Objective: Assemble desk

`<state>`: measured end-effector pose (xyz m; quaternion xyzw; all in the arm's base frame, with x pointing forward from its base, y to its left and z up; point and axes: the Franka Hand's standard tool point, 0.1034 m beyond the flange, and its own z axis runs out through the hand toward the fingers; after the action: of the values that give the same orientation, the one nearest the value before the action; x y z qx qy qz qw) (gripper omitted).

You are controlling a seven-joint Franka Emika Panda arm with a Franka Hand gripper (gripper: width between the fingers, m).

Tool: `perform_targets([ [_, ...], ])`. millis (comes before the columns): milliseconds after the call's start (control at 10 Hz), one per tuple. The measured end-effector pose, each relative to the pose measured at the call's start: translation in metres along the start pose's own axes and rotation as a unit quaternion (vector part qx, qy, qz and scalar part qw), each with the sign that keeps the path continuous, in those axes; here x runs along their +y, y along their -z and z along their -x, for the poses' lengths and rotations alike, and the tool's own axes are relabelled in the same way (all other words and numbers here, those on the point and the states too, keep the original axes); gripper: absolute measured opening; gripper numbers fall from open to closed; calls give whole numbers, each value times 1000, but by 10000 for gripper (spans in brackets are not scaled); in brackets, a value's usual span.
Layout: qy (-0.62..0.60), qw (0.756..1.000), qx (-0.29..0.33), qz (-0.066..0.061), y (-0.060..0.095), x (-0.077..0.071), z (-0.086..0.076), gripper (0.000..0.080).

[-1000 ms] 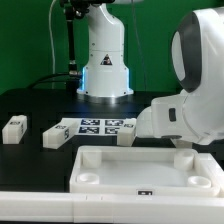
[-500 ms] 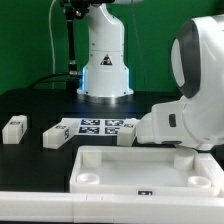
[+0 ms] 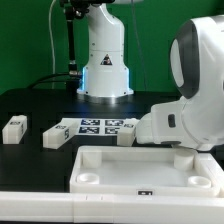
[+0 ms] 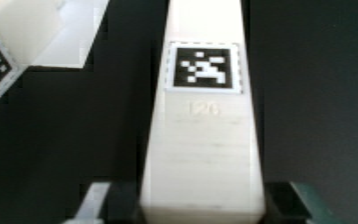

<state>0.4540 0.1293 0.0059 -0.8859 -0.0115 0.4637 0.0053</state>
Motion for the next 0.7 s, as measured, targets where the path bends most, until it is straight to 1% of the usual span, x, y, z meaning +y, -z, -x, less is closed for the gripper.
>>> perform_targets([
  [200,-1,1000,1,-1,1,1,0,289],
  [300,1,1000,2,-3,4,3,1,289],
  [400,3,1000,5,-5,13,6,7,289],
  [600,0,1000,10,-11,43,15,31,290],
  [700,0,1000,15,-14,57,19,41,290],
])
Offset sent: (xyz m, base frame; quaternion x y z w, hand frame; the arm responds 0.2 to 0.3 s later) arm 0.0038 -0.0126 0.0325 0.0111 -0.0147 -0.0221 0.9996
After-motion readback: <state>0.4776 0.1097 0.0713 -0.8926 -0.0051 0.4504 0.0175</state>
